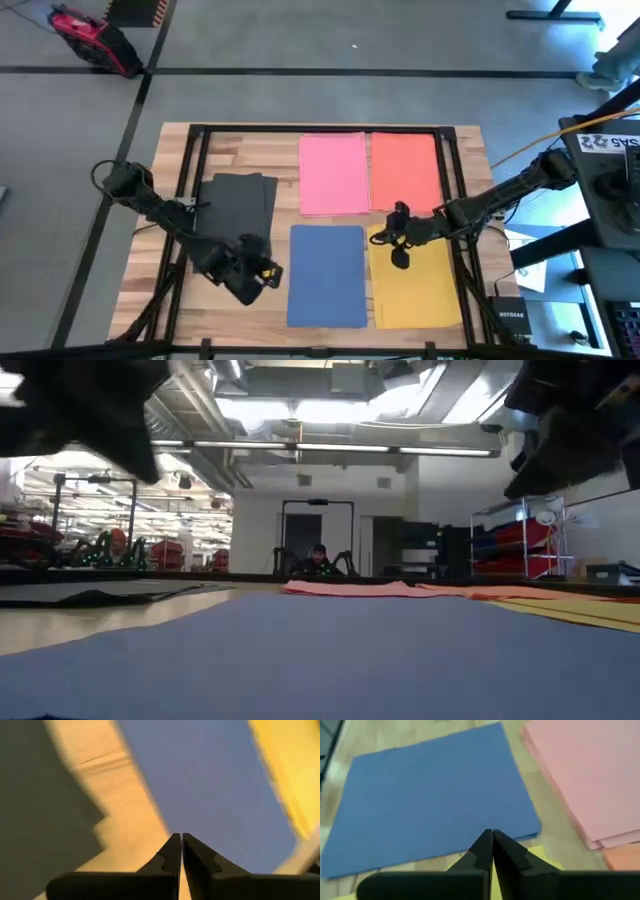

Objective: Organize paper
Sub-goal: Put all of the blue paper at the lower center of the table

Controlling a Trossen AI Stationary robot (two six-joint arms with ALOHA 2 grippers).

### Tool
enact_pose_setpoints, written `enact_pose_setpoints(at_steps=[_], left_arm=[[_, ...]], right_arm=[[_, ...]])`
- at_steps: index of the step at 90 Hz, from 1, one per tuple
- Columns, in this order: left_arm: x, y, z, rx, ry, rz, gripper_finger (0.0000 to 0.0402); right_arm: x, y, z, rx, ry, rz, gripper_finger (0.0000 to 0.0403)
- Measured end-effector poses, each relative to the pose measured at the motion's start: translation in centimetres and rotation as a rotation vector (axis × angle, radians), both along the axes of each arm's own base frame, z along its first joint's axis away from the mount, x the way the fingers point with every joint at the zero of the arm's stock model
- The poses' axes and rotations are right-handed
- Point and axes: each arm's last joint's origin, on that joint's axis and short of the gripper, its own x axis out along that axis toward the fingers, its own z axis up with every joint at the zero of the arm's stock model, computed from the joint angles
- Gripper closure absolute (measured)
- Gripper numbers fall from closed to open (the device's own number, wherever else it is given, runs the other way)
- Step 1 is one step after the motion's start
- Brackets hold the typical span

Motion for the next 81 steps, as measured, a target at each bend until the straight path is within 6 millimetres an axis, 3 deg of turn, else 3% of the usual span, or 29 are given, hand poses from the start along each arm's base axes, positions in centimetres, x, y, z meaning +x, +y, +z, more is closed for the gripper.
enact_pose_setpoints(at_steps=[19, 30, 40, 62, 81], left_arm=[[-1.8, 0.6, 0.0, -0.036, 0.196, -0.005, 0.0401], [-2.3, 2.8, 0.7, 0.053, 0.254, 0.078, 0.0401], [-1.1, 5.3, 1.0, 0.08, 0.22, 0.053, 0.0401], [3.9, 11.2, -1.7, -0.002, -0.056, -0.019, 0.0401], [4.5, 16.4, -2.8, 0.068, -0.013, -0.026, 0.0401]], right_arm=[[1.1, -1.7, 1.2, -0.014, -0.038, -0.089, 0.0403], [1.9, -2.9, 2.1, -0.005, -0.071, -0.152, 0.0403], [2.6, -3.9, 2.7, -0.011, -0.116, -0.192, 0.0403], [3.4, -5.5, 3.5, 0.019, -0.217, -0.257, 0.0403], [3.5, -5.8, 3.7, 0.024, -0.23, -0.268, 0.0403]])
